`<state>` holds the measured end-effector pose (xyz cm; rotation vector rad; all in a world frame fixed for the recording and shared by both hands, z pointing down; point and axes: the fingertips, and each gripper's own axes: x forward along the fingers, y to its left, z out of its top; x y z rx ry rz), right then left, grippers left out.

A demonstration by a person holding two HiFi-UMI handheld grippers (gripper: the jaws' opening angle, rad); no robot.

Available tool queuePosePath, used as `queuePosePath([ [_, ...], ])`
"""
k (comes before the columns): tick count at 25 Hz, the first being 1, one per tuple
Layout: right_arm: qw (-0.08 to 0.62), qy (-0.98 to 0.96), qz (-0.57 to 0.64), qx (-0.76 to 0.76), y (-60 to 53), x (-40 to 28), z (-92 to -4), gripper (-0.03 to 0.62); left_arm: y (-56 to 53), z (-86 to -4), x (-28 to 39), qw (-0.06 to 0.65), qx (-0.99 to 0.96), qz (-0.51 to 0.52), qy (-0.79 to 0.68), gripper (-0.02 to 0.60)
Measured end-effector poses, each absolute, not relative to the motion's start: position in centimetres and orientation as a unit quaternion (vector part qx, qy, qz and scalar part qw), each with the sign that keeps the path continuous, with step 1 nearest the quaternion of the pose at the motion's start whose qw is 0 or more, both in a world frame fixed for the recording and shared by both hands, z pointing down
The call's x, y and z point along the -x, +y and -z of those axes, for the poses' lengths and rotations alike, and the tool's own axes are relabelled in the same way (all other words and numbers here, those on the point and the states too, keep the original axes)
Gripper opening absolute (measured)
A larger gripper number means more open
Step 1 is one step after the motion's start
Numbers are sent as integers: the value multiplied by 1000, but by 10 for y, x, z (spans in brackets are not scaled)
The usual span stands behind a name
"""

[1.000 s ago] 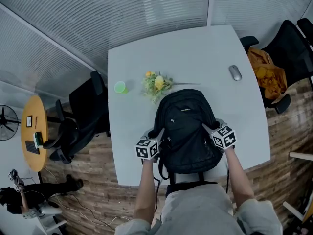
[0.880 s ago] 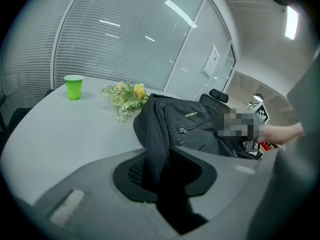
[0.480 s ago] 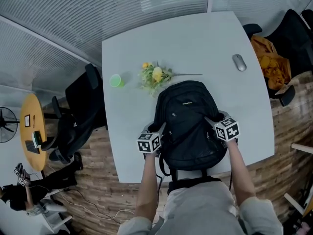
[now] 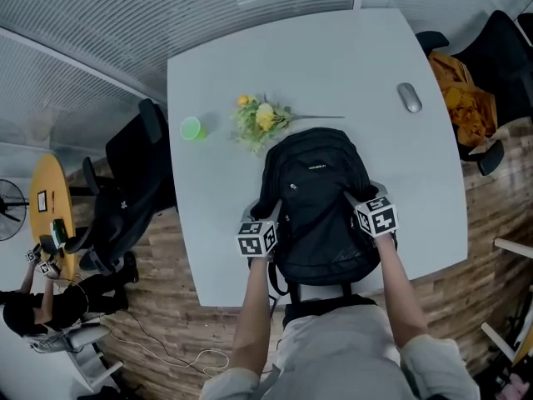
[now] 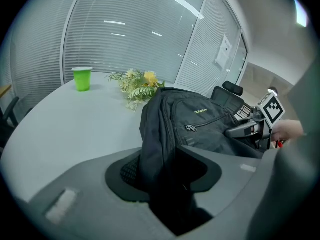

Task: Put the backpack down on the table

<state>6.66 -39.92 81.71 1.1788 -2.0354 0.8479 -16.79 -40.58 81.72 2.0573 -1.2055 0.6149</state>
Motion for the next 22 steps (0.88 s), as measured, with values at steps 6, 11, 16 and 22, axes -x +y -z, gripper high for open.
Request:
queuePosePath([
  [6, 316, -766, -316, -462, -400, -67, -818, 216, -406, -817, 167, 323, -784, -239, -473, 181],
  [11, 315, -765, -316, -465, -400, -66, -820, 219, -407, -818, 167, 311, -781, -242, -485, 184],
  [16, 312, -764, -317, -467, -402, -67, -821, 221, -409, -818, 167, 308, -781, -241, -488, 184],
  [22, 307, -758, -345, -461, -398, -70, -815, 247, -401, -805, 178, 328, -782, -215, -484, 196],
])
